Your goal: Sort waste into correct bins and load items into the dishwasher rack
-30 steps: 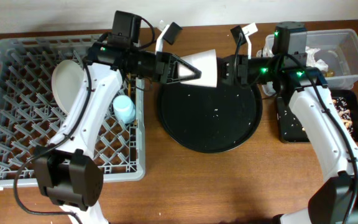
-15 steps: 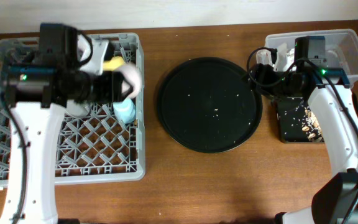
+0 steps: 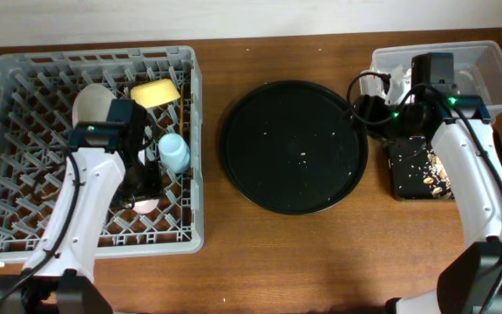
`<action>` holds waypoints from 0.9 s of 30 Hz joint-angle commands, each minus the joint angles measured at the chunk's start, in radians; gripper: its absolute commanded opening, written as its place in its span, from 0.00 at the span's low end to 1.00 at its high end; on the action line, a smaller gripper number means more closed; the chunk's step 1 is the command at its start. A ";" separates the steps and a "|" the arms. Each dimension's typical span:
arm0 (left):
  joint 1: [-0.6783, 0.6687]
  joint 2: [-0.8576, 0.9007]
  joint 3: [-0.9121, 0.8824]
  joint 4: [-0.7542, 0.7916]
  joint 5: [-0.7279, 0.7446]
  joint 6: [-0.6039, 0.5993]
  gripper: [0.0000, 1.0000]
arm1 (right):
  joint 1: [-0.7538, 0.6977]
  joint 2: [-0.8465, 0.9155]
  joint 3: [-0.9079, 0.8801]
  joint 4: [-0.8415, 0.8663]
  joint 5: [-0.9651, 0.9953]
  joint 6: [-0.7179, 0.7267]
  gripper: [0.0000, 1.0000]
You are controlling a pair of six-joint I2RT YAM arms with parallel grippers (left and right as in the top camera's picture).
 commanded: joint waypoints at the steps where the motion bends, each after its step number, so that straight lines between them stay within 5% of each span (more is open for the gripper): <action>1: 0.002 -0.001 -0.057 0.041 -0.015 -0.017 0.40 | 0.006 0.002 0.001 -0.006 0.035 -0.014 0.74; 2: 0.002 -0.001 -0.057 0.043 -0.018 -0.017 0.57 | 0.006 0.002 0.001 -0.006 0.035 -0.014 0.74; 10: 0.010 -0.001 0.075 -0.032 -0.018 -0.008 0.93 | 0.006 0.002 0.001 -0.006 0.035 -0.014 0.74; 14: 0.010 -0.001 0.167 -0.060 -0.018 -0.001 0.93 | 0.006 -0.001 0.006 -0.011 0.019 -0.043 0.73; 20: 0.009 -0.008 0.695 -0.151 0.045 -0.002 0.99 | 0.039 -0.173 0.127 -0.194 0.173 -0.124 0.73; 26: 0.009 -0.016 0.721 -0.103 0.047 -0.002 0.99 | 0.060 -0.505 0.185 -0.352 0.300 -0.168 0.74; 27: 0.009 -0.016 0.720 -0.103 0.047 -0.002 0.99 | 0.060 -0.561 0.185 -0.377 0.327 -0.168 0.98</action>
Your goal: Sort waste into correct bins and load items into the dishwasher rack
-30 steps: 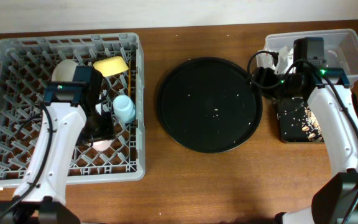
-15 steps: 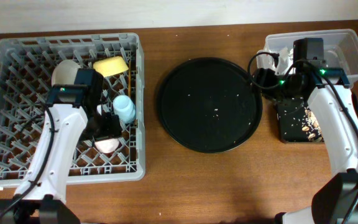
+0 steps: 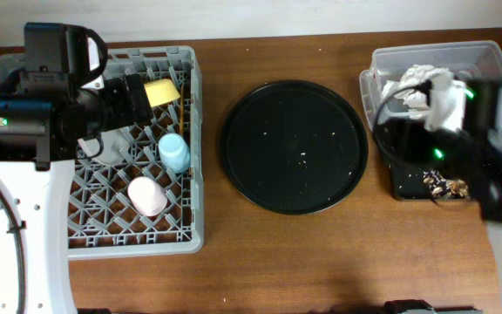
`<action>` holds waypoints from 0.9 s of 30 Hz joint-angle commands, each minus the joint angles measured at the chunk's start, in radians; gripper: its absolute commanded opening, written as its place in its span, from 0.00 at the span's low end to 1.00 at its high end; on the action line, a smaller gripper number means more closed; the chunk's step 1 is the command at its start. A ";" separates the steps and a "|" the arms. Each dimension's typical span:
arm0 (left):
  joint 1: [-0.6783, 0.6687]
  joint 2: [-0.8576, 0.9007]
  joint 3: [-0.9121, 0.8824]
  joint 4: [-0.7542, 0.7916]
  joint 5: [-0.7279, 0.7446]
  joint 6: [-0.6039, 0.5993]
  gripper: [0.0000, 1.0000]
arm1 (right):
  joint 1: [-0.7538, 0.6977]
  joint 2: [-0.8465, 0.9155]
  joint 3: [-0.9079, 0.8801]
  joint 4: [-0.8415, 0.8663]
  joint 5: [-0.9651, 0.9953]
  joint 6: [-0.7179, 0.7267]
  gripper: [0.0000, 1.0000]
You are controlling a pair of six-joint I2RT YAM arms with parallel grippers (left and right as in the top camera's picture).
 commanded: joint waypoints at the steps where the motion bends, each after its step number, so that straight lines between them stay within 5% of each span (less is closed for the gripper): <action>1: 0.006 0.003 0.007 -0.001 0.009 0.009 0.99 | 0.003 -0.153 0.013 -0.060 0.103 -0.013 0.98; 11: 0.006 0.003 0.007 -0.001 0.009 0.009 0.99 | 0.000 -0.482 -0.036 -0.140 0.218 -0.012 0.98; 16: 0.006 0.003 0.007 -0.001 0.009 0.009 0.99 | -0.008 -0.749 -0.547 0.307 0.225 -0.013 0.98; 20: 0.006 0.003 0.007 -0.001 0.009 0.009 0.99 | -0.006 -0.974 -1.148 0.892 0.171 -0.012 0.98; 27: 0.006 0.003 0.007 -0.001 0.009 0.009 0.99 | -0.005 -1.179 -1.546 1.296 0.172 -0.012 0.98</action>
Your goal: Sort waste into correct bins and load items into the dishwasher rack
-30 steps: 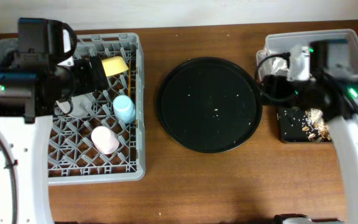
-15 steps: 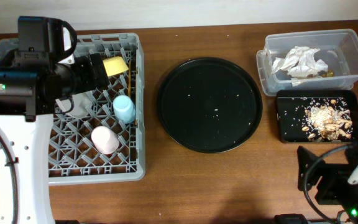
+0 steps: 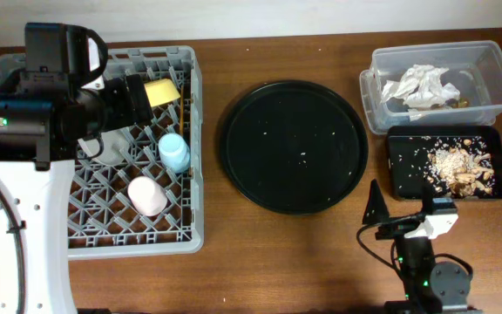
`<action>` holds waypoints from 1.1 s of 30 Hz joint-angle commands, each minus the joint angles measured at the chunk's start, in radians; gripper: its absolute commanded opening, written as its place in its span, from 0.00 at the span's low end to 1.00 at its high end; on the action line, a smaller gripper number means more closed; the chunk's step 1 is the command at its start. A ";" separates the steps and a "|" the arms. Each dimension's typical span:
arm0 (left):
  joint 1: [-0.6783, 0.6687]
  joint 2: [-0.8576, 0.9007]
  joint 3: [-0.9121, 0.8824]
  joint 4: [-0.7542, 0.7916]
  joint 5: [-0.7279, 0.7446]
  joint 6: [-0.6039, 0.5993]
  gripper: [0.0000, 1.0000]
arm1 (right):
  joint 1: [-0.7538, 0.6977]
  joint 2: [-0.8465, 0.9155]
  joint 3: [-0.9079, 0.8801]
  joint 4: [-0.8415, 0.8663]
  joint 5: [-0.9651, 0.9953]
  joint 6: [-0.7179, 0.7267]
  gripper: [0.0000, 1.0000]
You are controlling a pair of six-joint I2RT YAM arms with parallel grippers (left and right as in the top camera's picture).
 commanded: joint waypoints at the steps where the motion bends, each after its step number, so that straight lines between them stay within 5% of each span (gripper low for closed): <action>1: 0.006 0.002 0.007 0.002 0.007 0.009 0.99 | -0.001 -0.031 -0.091 0.051 -0.009 0.004 0.99; 4: 0.006 0.002 0.007 0.002 0.007 0.009 0.99 | -0.001 -0.030 -0.102 -0.077 -0.009 0.003 0.98; 24: 0.007 -0.002 -0.021 0.009 -0.072 0.018 0.99 | -0.001 -0.030 -0.102 -0.074 -0.009 0.004 0.98; 27: 0.007 -0.156 -0.248 0.270 -0.020 0.116 0.99 | -0.001 -0.030 -0.102 -0.074 -0.009 0.003 0.98; 30: 0.007 -0.462 -0.800 0.814 0.143 0.270 0.99 | -0.001 -0.030 -0.102 -0.074 -0.009 0.003 0.98; 33: 0.007 -0.757 -1.258 1.147 0.165 0.310 0.99 | -0.001 -0.030 -0.102 -0.074 -0.009 0.004 0.98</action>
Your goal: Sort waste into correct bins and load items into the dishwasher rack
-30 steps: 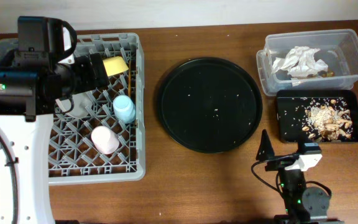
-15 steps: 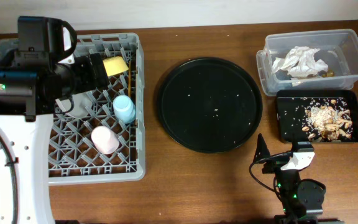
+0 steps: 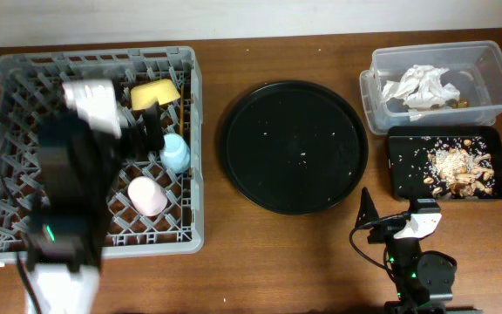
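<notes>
The grey dishwasher rack [image 3: 7,78] holds a yellow item [image 3: 155,92], a light blue cup [image 3: 174,153] and a pink cup [image 3: 147,195]. My left arm lies over the rack's left half, blurred. Its dark left gripper [image 3: 144,138] sits just left of the blue cup; its jaws cannot be made out. The right arm is folded at the table's front right. The right gripper [image 3: 363,206] points away from the front edge, its fingers tapering to one tip with nothing in them. The clear bin [image 3: 486,61] holds crumpled paper [image 3: 421,85]. Food scraps [image 3: 456,170] lie in the black rectangular tray [image 3: 403,174].
A round black tray [image 3: 293,146] with a few crumbs lies in the middle of the brown table [image 3: 260,270]. A thin stick [image 3: 181,112] stands along the rack's right side.
My left arm, which loomed large over the rack's upper left, now stretches from the front edge across the rack's left half. The folded right arm has shifted slightly left.
First my left gripper was down at the pink cup in the rack and my right gripper hung over the bins. Then the left arm was up, with the pink cup lying in the rack. The right arm then sat folded at the front right, where it stays.
</notes>
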`<action>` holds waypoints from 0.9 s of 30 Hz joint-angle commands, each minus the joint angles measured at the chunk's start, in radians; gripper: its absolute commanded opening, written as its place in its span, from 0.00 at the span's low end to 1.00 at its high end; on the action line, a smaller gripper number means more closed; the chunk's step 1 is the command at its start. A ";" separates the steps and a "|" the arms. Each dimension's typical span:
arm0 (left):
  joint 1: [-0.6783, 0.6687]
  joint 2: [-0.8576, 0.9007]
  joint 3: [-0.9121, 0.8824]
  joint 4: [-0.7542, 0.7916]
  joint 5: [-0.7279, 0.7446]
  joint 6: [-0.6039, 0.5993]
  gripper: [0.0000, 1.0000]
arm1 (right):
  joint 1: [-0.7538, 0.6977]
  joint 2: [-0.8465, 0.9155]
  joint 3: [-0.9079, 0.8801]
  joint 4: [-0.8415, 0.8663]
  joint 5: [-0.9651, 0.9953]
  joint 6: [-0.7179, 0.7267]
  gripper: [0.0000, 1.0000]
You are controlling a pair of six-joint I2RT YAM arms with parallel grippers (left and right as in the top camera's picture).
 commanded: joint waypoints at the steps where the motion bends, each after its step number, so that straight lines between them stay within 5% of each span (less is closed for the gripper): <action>1: 0.005 -0.316 -0.450 0.229 0.067 0.086 0.99 | -0.001 -0.008 -0.005 -0.005 -0.009 0.003 0.98; 5: 0.010 -0.713 -0.866 0.411 0.054 0.157 0.99 | -0.001 -0.008 -0.005 -0.005 -0.009 0.003 0.98; 8: 0.037 -0.851 -0.977 0.419 0.045 0.157 0.99 | -0.001 -0.008 -0.005 -0.005 -0.009 0.003 0.98; 14: 0.061 -0.933 -1.063 0.481 0.041 0.206 0.99 | -0.001 -0.008 -0.005 -0.005 -0.009 0.003 0.98; 19: 0.060 -1.011 -1.067 0.330 0.037 0.220 0.99 | -0.001 -0.008 -0.005 -0.005 -0.009 0.003 0.98; 27: 0.061 -1.009 -1.066 0.329 0.019 0.220 0.99 | -0.001 -0.008 -0.005 -0.005 -0.009 0.003 0.98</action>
